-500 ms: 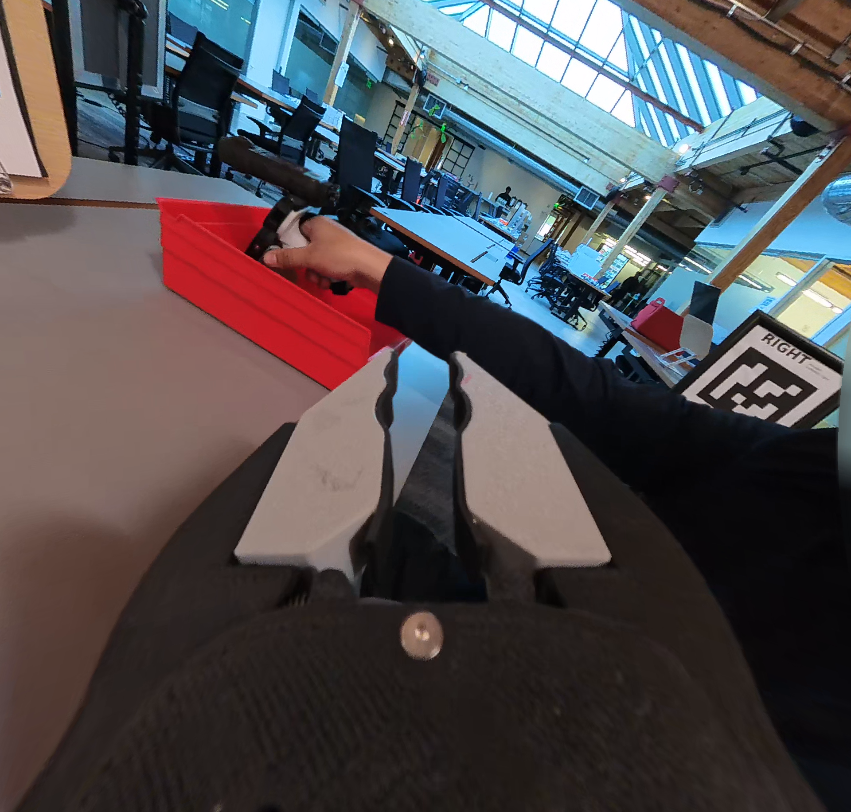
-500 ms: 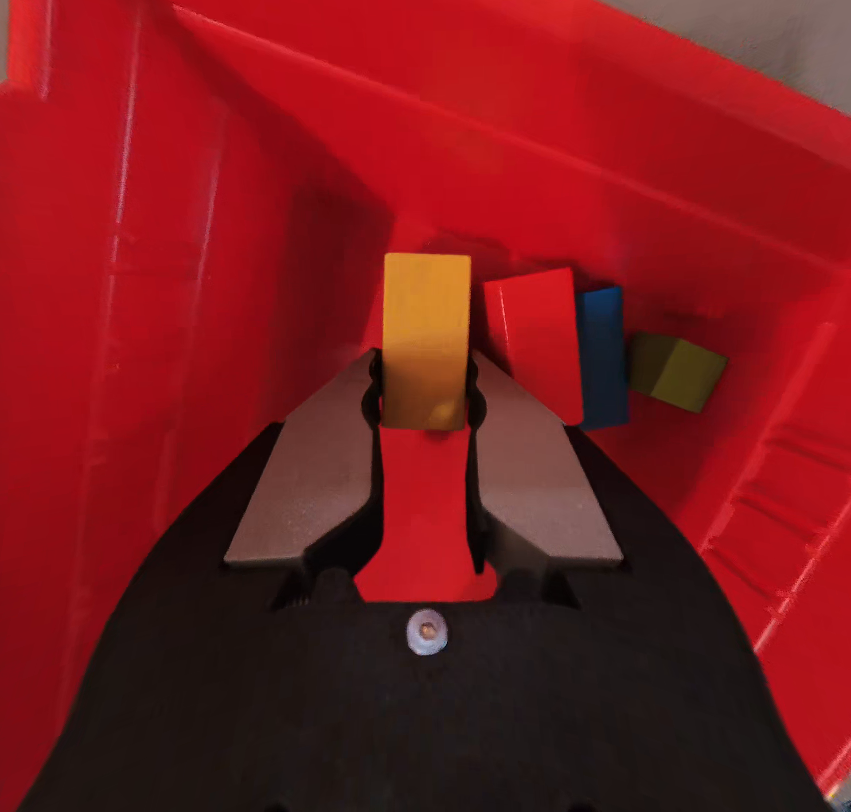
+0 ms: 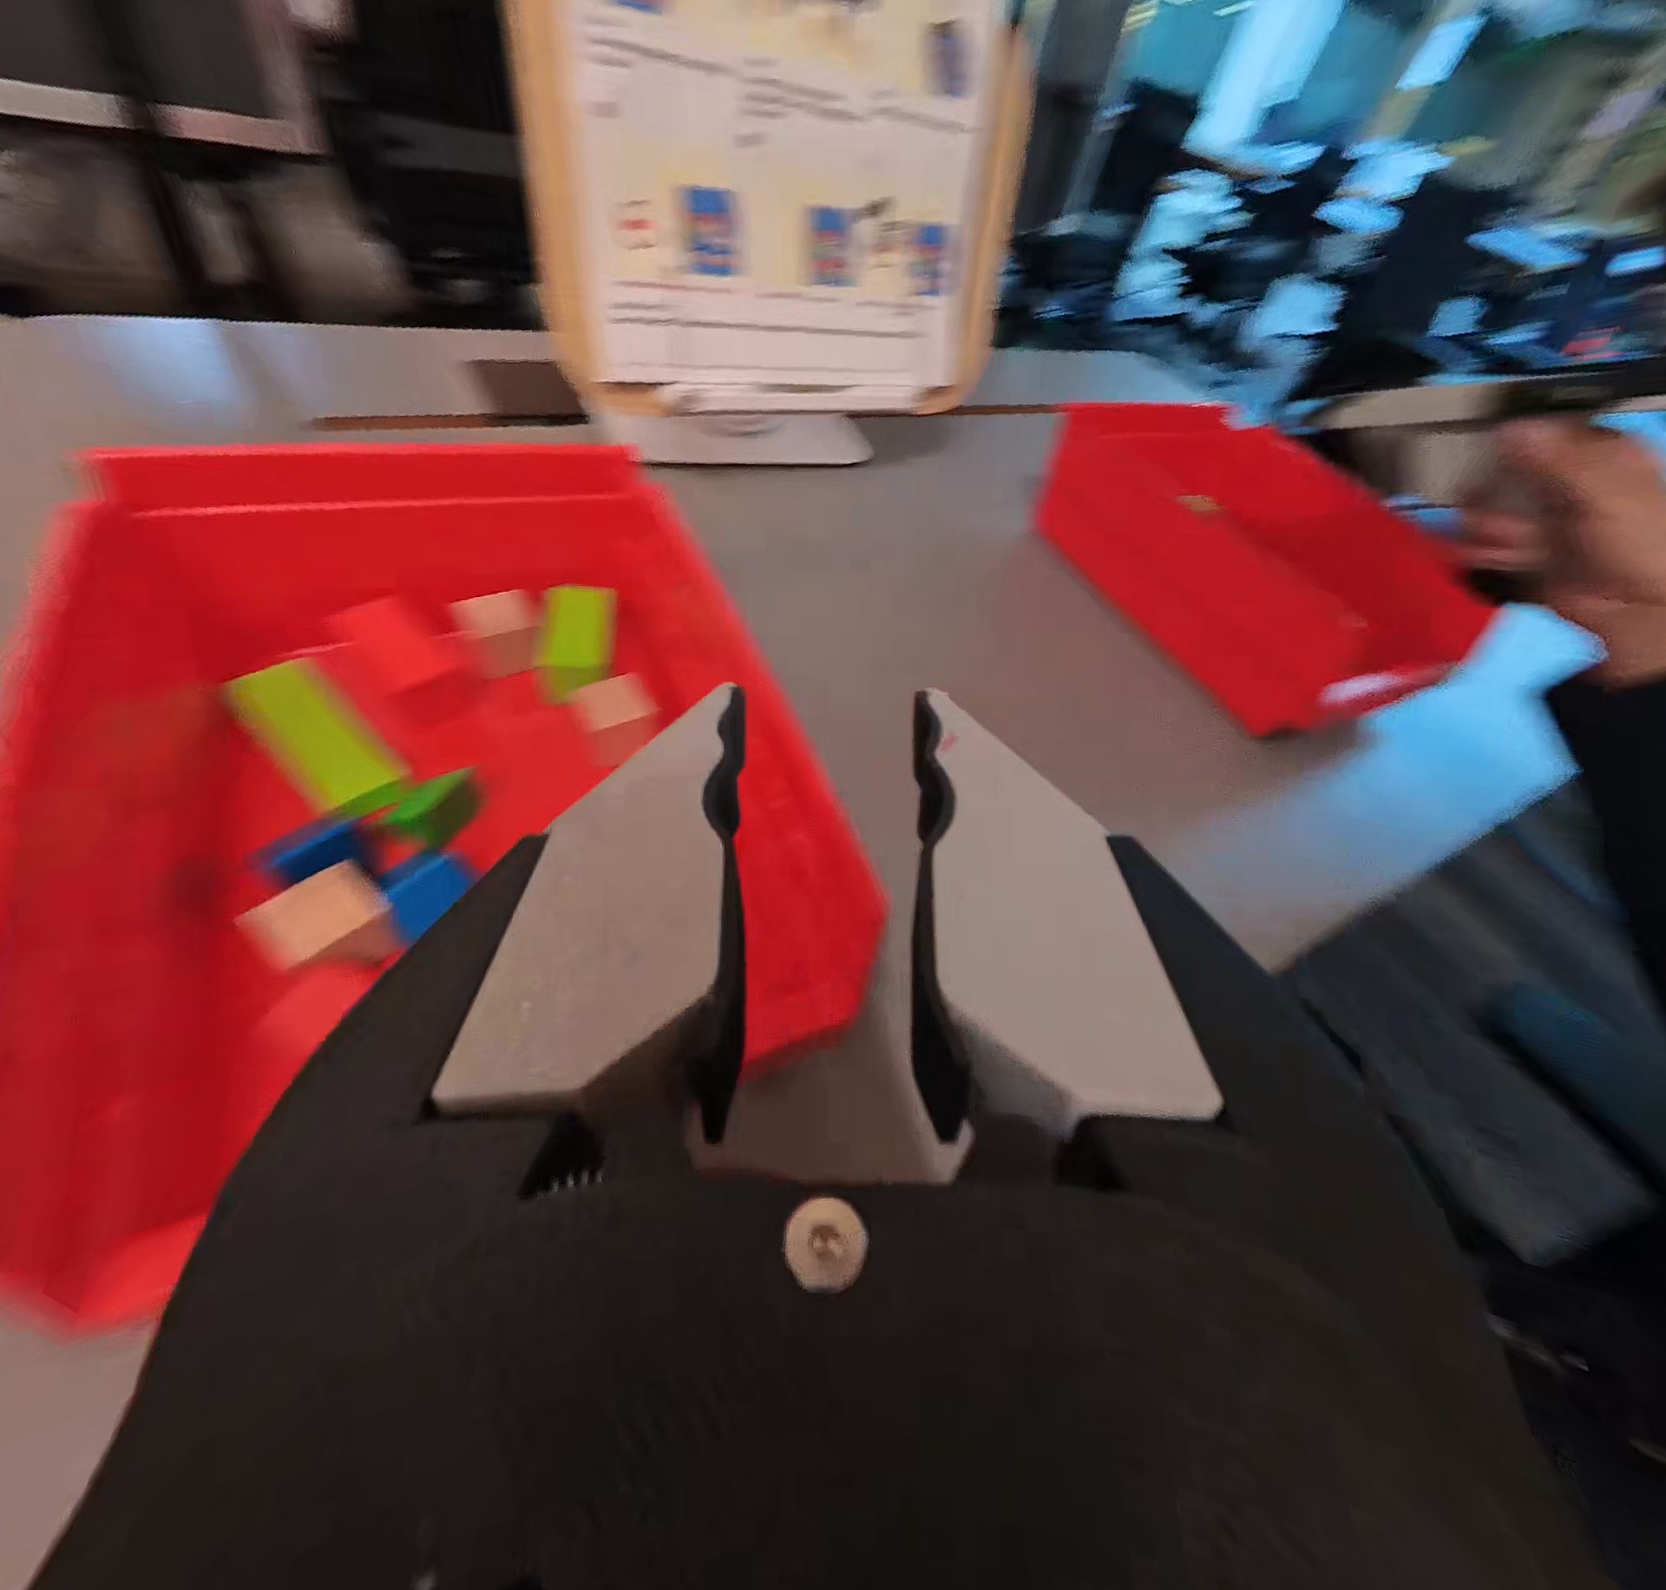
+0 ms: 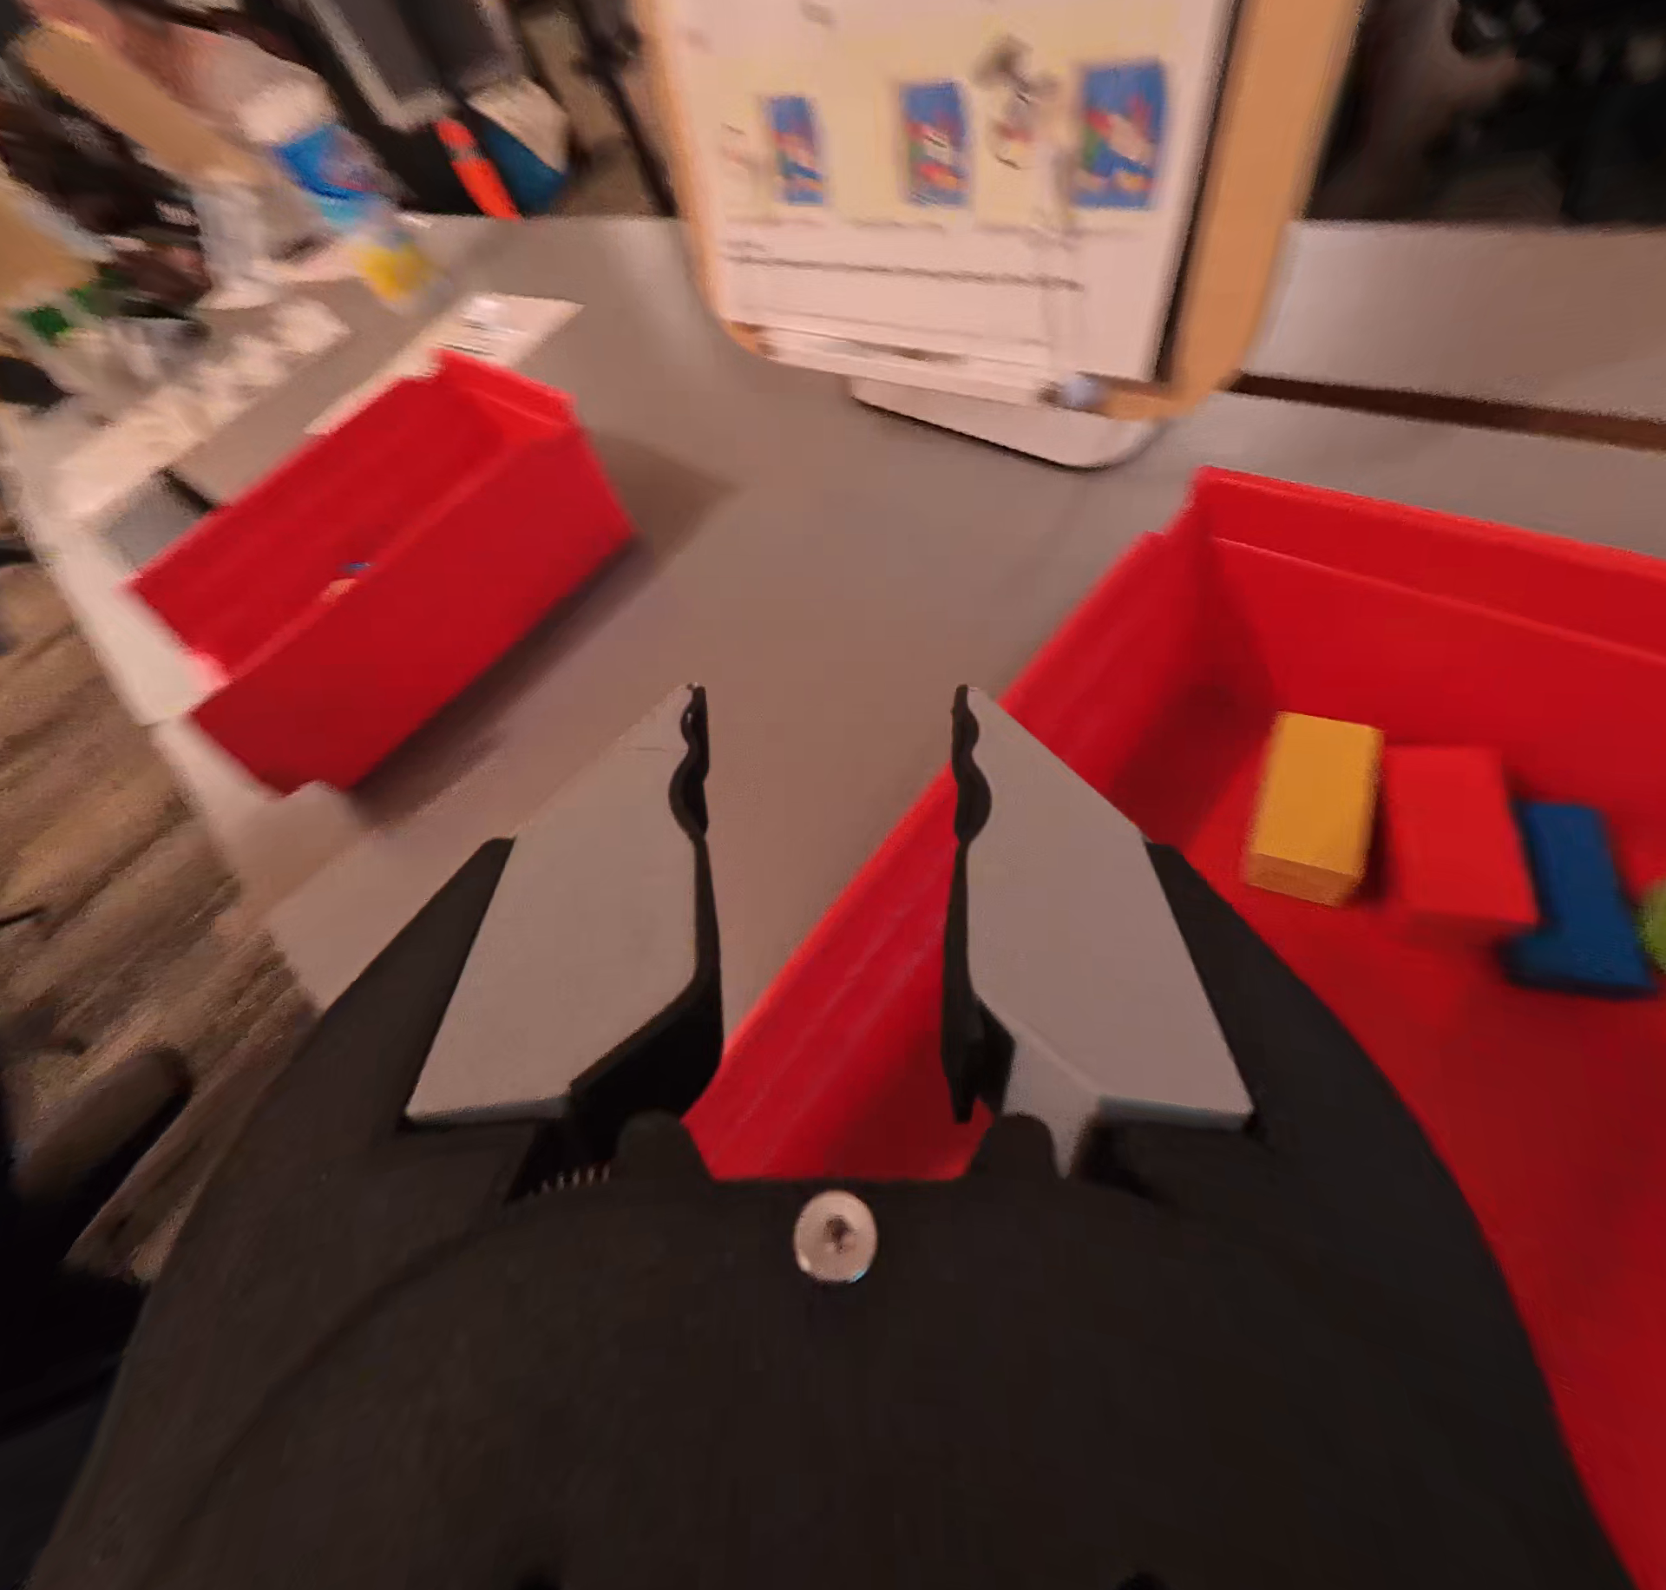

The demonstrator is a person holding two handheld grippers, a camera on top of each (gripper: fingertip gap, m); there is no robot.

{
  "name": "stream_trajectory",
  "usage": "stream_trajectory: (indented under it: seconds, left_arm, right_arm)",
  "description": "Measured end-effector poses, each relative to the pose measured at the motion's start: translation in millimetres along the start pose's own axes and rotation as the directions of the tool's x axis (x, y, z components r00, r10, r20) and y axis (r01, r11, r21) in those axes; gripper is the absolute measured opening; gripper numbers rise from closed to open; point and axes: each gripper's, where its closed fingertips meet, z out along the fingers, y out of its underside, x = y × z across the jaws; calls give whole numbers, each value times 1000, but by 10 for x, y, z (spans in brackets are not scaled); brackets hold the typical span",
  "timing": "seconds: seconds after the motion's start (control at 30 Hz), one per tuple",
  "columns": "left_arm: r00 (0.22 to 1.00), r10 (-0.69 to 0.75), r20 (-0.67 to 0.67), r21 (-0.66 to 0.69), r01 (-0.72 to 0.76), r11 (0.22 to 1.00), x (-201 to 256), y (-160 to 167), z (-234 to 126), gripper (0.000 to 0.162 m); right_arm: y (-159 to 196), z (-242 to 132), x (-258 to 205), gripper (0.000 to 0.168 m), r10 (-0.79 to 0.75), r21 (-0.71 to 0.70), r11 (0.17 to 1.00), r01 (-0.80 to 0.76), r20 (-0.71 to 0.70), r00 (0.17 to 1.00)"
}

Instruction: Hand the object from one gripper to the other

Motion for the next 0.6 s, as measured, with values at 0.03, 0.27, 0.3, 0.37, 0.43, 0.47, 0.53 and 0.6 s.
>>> stream_trajectory:
  seconds: [0.03, 0.27, 0.3, 0.37, 0.43, 0.47, 0.53, 0.6]
  left_arm:
    - [997, 8, 78, -15, -7, 1000, -188, 32, -68, 37]
    - [965, 13, 261, -172, 33, 984, -856, 366, -170, 40]
    - [969, 24, 247, -237, 36, 971, -889, 460, -121, 40]
    - [957, 71, 281, -372, 40, 927, -1056, 624, -39, 41]
    - [946, 141, 293, -495, 23, 869, -1202, 725, 74, 42]
    - [938, 178, 297, -547, 14, 837, -1278, 753, 135, 44]
    - [911, 256, 322, -623, 1, 782, -1456, 759, 254, 50]
    - [900, 300, 316, -665, -16, 747, -1557, 750, 410, 50]
  right_arm:
    - [36, -112, -203, 51, -24, 24, 999, 22, 57, 998]
    - [337, -566, -852, 53, -156, 40, 988, 151, 200, 967]
    - [359, -611, -869, 54, -171, 35, 985, 167, 198, 965]
    - [385, -692, -889, 52, -205, 51, 979, 198, 191, 960]
    - [373, -742, -888, 52, -217, 51, 976, 211, 191, 957]
    - [349, -763, -884, 52, -219, 64, 975, 211, 191, 957]
    - [320, -791, -878, 52, -209, 84, 977, 196, 200, 957]
    - [326, -804, -881, 52, -197, 83, 980, 183, 219, 956]
